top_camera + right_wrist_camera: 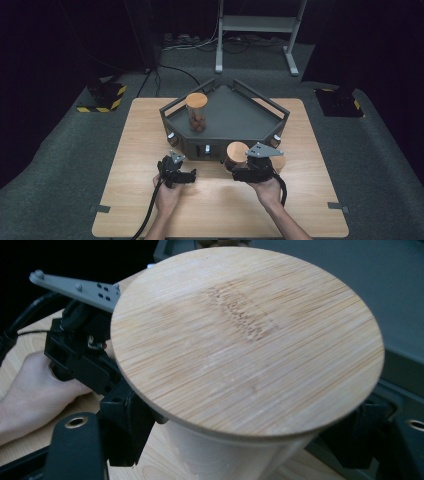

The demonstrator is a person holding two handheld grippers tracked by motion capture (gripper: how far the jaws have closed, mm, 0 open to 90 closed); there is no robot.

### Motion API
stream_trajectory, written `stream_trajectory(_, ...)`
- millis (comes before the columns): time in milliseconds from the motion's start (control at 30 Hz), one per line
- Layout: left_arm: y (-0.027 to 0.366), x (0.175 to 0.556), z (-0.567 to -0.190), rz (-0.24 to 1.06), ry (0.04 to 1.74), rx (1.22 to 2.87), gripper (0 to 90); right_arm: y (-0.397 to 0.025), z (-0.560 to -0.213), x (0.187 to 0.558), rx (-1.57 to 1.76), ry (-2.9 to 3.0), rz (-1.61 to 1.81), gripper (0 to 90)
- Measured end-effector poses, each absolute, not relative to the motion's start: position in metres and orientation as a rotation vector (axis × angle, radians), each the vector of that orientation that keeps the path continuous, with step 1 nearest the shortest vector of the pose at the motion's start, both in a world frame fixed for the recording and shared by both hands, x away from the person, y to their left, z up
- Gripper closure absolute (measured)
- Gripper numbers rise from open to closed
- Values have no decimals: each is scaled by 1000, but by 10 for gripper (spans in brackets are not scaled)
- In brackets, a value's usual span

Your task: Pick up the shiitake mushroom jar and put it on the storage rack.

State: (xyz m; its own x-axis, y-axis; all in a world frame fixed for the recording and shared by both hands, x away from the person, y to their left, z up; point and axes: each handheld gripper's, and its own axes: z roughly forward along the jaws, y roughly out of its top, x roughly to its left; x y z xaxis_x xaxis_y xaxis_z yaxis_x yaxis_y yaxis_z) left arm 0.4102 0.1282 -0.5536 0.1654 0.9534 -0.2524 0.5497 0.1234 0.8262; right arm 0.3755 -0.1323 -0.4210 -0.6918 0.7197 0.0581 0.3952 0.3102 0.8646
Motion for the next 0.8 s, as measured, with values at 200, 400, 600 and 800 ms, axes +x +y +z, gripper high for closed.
stream_trajectory(200, 128, 410, -554, 565, 1499, 1541, 33, -131, -406, 382, 997, 2232, 1351, 253)
stream_trajectory(400, 128, 410, -554, 565, 1499, 1544, 32, -129, -395, 388, 1004, 2224, 1357, 252)
stream_trajectory(600, 128, 410, -554, 565, 1499, 1543, 32, -128, -385, 396, 1024, 2207, 1370, 252)
stream_trajectory(800, 128, 410, -554, 565, 1499, 1541, 32, -126, -373, 405, 1032, 2188, 1366, 252)
